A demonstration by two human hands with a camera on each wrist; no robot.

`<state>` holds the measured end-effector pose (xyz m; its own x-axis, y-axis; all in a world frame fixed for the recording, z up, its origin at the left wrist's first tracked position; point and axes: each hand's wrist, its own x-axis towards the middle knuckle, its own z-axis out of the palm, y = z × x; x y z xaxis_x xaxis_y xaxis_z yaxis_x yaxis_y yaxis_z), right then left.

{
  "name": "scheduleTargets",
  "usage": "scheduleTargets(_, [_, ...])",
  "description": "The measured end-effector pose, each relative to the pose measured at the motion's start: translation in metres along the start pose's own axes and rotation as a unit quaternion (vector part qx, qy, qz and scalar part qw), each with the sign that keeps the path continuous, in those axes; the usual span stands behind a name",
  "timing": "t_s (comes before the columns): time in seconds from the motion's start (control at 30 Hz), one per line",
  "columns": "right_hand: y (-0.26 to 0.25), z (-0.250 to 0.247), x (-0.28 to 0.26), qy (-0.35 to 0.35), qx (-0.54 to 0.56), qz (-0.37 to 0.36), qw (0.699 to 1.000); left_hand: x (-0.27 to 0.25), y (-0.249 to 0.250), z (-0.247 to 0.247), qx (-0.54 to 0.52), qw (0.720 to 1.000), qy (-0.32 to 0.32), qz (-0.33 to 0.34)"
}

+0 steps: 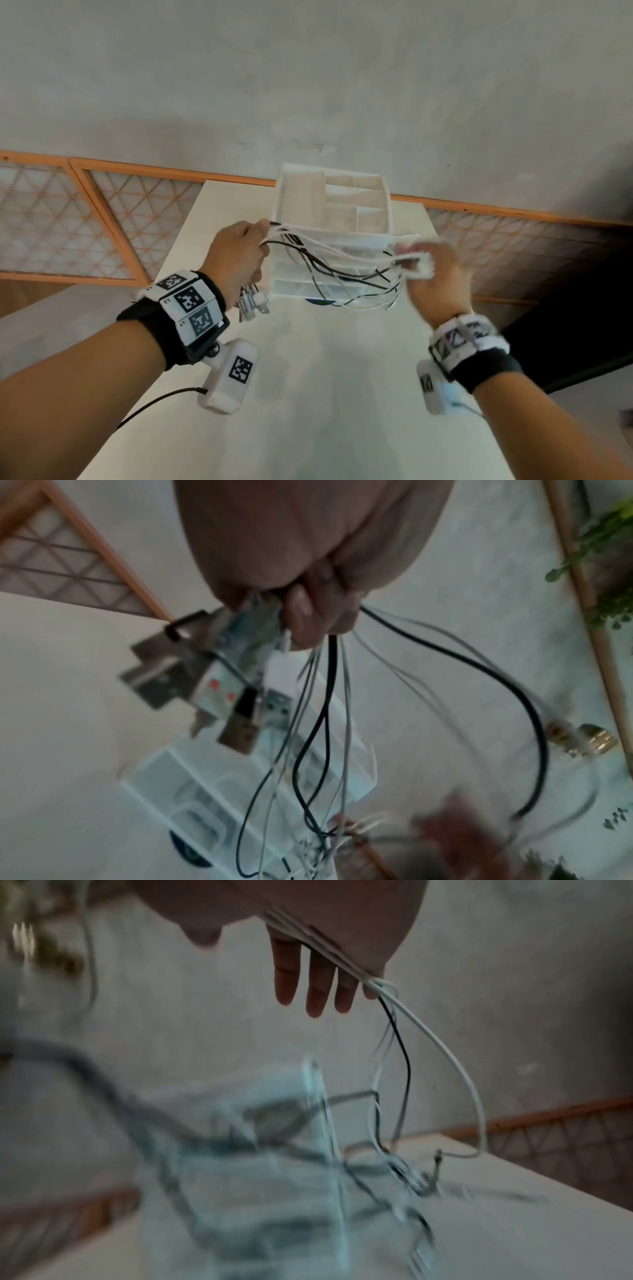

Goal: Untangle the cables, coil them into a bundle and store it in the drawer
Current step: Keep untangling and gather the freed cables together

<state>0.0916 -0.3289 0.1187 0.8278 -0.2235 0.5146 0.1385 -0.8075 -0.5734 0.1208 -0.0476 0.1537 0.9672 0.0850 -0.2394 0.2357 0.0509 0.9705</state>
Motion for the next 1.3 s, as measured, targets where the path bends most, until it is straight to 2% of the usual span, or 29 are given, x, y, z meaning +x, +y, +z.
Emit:
scheduleTargets(0.03, [0.015,0.012,-0.019,-0.091,-0.067,-0.016,0.994,-0.001,0.005,-0.003,-0.025,1.000,-0.005,0.015])
scheduleTargets(0.07, [0.028,0.022,-0.039,-0.231,-0.145,-0.008,0.962,-0.001,0.010,-0.006,-0.034,0.999,-0.016,0.030])
scheduleTargets(0.1, [0.034,0.029,-0.056,-0.384,-0.213,0.018,0.898,-0.002,0.014,-0.009,-0.026,0.998,-0.031,0.046])
scheduleTargets(0.13, [0.040,0.033,-0.066,-0.491,-0.239,0.048,0.836,-0.003,0.017,-0.010,-0.009,0.997,-0.049,0.061])
scheduleTargets(0.17, [0.039,0.034,-0.068,-0.532,-0.211,0.065,0.818,-0.004,0.019,-0.011,0.011,0.995,-0.068,0.075])
scheduleTargets(0.2, [0.034,0.032,-0.064,-0.515,-0.145,0.061,0.842,-0.005,0.020,-0.011,0.031,0.992,-0.085,0.084])
scheduleTargets(0.27, [0.007,0.025,-0.045,-0.364,-0.005,0.035,0.931,-0.009,0.018,-0.007,0.072,0.987,-0.112,0.086])
scheduleTargets(0.3, [-0.011,0.020,-0.034,-0.289,0.059,0.011,0.955,-0.011,0.017,-0.004,0.088,0.985,-0.125,0.085])
scheduleTargets(0.33, [-0.032,0.016,-0.024,-0.238,0.118,-0.016,0.964,-0.014,0.016,-0.001,0.101,0.981,-0.138,0.088])
scheduleTargets(0.4, [-0.072,0.013,-0.013,-0.203,0.192,-0.073,0.957,-0.019,0.015,0.005,0.117,0.976,-0.159,0.093])
scheduleTargets(0.47, [-0.093,0.019,-0.013,-0.202,0.220,-0.099,0.949,-0.023,0.015,0.006,0.129,0.973,-0.167,0.090])
scheduleTargets(0.63, [-0.094,0.025,-0.017,-0.180,0.234,-0.117,0.948,-0.027,0.011,-0.007,0.190,0.964,-0.165,0.082])
scheduleTargets(0.7, [-0.101,0.023,-0.020,-0.192,0.247,-0.131,0.941,-0.027,0.007,-0.009,0.186,0.966,-0.165,0.070])
scheduleTargets(0.8, [-0.113,0.030,-0.026,-0.206,0.211,-0.163,0.942,-0.031,0.007,-0.005,0.189,0.961,-0.188,0.067])
scheduleTargets(1.0, [-0.114,0.035,-0.029,-0.192,0.202,-0.156,0.948,-0.036,0.007,0.001,0.209,0.953,-0.199,0.088])
scheduleTargets(1.13, [-0.117,0.028,-0.027,-0.215,0.261,-0.085,0.937,-0.040,0.010,0.007,0.238,0.938,-0.217,0.131])
scheduleTargets(1.2, [-0.116,0.026,-0.025,-0.226,0.198,-0.109,0.947,-0.041,0.012,0.009,0.246,0.936,-0.214,0.133])
scheduleTargets(1.3, [-0.115,0.025,-0.025,-0.228,0.014,-0.132,0.965,-0.043,0.013,0.010,0.286,0.923,-0.221,0.133])
